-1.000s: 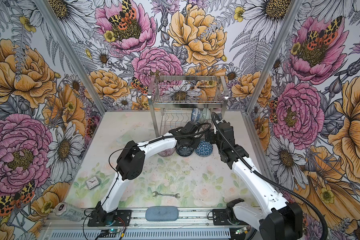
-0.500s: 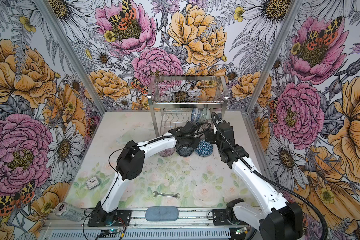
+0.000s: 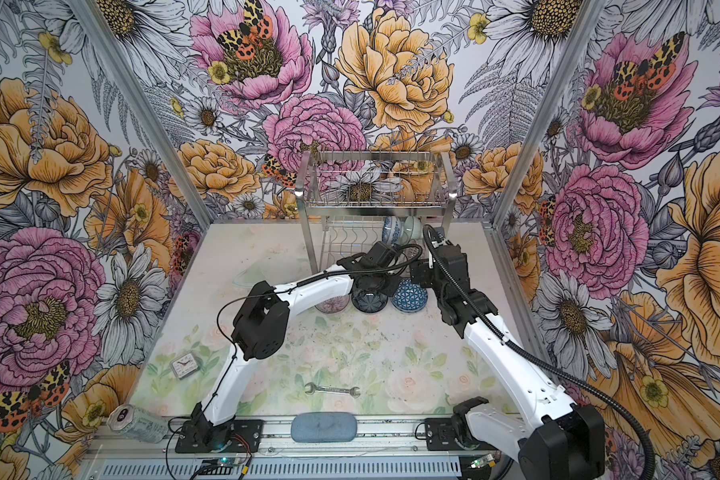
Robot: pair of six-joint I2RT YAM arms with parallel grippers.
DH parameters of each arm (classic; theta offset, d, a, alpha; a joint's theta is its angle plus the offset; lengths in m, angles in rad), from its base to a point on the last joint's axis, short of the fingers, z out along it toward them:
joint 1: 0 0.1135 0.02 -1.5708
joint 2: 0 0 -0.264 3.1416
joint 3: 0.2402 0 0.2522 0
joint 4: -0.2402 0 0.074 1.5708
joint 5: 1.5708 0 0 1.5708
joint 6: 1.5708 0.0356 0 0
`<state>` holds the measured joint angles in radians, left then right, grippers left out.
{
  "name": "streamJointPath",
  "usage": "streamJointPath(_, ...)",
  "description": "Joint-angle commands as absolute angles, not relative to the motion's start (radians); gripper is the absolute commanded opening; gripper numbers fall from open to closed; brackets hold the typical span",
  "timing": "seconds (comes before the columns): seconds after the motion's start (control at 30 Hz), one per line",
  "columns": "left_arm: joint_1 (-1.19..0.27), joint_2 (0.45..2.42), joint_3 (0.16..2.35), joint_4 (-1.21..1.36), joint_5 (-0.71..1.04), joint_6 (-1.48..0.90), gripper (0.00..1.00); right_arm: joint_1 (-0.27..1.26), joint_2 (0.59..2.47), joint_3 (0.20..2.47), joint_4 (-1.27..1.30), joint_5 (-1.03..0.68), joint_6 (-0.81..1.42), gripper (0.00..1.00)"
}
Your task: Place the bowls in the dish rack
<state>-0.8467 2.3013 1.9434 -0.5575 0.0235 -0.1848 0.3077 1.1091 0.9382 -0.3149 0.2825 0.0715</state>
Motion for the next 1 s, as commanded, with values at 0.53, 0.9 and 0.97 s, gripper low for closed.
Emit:
streamJointPath(0.53,-0.842,2.243,1.960,-0.569,0.026,-0.193,0.00,0.302,1.115,0.937,-0.305,0.275,0.091,0.98)
streamJointPath(0.9,-0.843,2.227,1.979,-0.586,-0.004,-0.180,0.00,0.301,1.120,0.939,-0.305,0.273,0.090,0.98)
streamJointPath(0.97,-0.844,2.224,1.980,-0.585,-0.006,-0.177,0.00,0.302,1.120,0.940,-0.305,0.274,0.089,0.98)
